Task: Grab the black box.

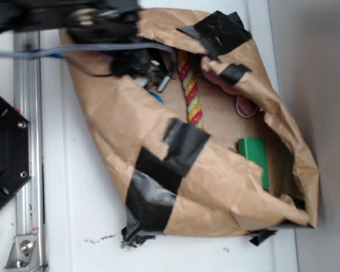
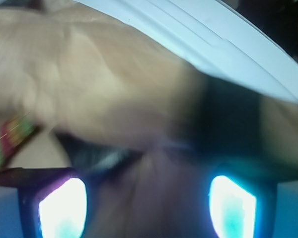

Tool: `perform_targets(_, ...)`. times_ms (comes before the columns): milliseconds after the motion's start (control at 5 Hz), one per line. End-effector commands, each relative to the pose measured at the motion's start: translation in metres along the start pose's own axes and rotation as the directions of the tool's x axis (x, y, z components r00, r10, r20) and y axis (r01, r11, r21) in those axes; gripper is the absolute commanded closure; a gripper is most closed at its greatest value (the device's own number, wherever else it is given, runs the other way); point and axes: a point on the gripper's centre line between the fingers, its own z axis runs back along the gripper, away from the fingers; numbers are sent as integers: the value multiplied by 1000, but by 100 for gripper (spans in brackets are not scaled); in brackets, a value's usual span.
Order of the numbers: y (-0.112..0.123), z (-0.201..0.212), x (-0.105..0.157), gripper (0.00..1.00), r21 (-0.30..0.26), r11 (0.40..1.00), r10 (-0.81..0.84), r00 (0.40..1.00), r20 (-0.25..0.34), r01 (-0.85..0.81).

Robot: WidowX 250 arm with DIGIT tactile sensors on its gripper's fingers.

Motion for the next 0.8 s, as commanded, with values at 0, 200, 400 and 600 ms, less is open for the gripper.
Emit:
perform_targets(0, -5, 3, 26, 0, 16, 994, -108, 990, 93, 107)
perform_targets(200, -5, 8, 17, 0, 18, 991, -137, 985, 104, 136)
perform_targets(400, -12, 5, 12, 0, 20, 984, -179, 976, 121, 178)
perform_targets(600, -18, -5, 10, 0, 25, 975, -223, 966, 130, 222)
